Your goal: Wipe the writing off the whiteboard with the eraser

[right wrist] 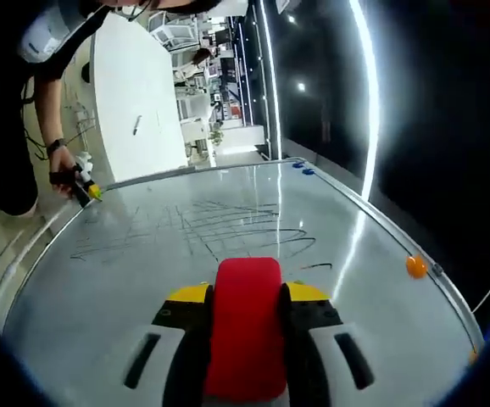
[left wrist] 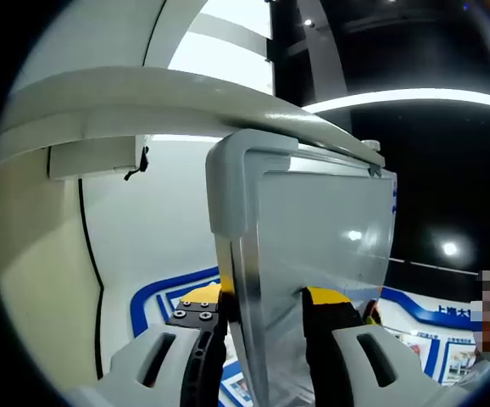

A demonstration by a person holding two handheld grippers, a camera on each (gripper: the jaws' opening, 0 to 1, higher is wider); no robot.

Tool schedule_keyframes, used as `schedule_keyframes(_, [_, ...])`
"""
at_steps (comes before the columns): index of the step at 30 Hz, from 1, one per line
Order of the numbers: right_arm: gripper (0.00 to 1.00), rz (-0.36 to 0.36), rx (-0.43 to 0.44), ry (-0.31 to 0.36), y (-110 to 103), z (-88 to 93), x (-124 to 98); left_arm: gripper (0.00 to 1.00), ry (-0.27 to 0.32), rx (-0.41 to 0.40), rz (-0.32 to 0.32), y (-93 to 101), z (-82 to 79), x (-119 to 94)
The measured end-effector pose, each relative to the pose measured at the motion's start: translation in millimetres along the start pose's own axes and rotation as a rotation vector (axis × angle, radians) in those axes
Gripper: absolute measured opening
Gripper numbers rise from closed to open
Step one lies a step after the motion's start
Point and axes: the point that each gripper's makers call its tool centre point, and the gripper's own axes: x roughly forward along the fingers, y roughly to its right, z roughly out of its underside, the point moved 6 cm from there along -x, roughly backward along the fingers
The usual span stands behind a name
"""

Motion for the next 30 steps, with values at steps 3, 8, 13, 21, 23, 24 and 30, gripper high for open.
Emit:
schedule_keyframes(3, [0.27, -0.038, -0.011, -0.001, -12.1, 0.9, 2.3, 0.38, 0.001, -0.001, 0.0, 0.8, 0.9, -0.2])
schedule_keyframes(8, [0.27, -0.113, -0.037, 0.005, -53.7, 3.6, 8.4, 0.38, 0.0, -0.003, -0.001, 0.5, 0.6, -0.3])
schedule_keyframes(13, [0.27, -0.182, -0.075, -0.005, -88.4, 5.9, 10.4, 0.38, 0.0, -0.006, -0.001, 1.4, 2.0, -0.7])
schedule_keyframes(21, [0.27, -0.272, -0.108, -0.031, -150.5, 10.6, 11.0, 0.37, -0.002, -0.007, -0.002, 1.2, 2.3, -0.8])
schedule_keyframes(23, [0.27, -0.311, -0.12, -0.043, -171.4, 13.0, 10.6, 0.37, 0.003, -0.013, 0.0, 1.8, 3.4, -1.1])
schedule_keyframes(24, [0.26, -0.33, -0.126, -0.049, -181.9, 14.2, 10.4, 0.37, 0.005, -0.016, 0.001, 2.1, 4.0, -1.3])
schedule_keyframes(30, [0.26, -0.466, -0.195, -0.078, -245.9, 22.4, 4.7, 0.37, 0.001, -0.017, 0.003, 0.6, 2.2, -1.5])
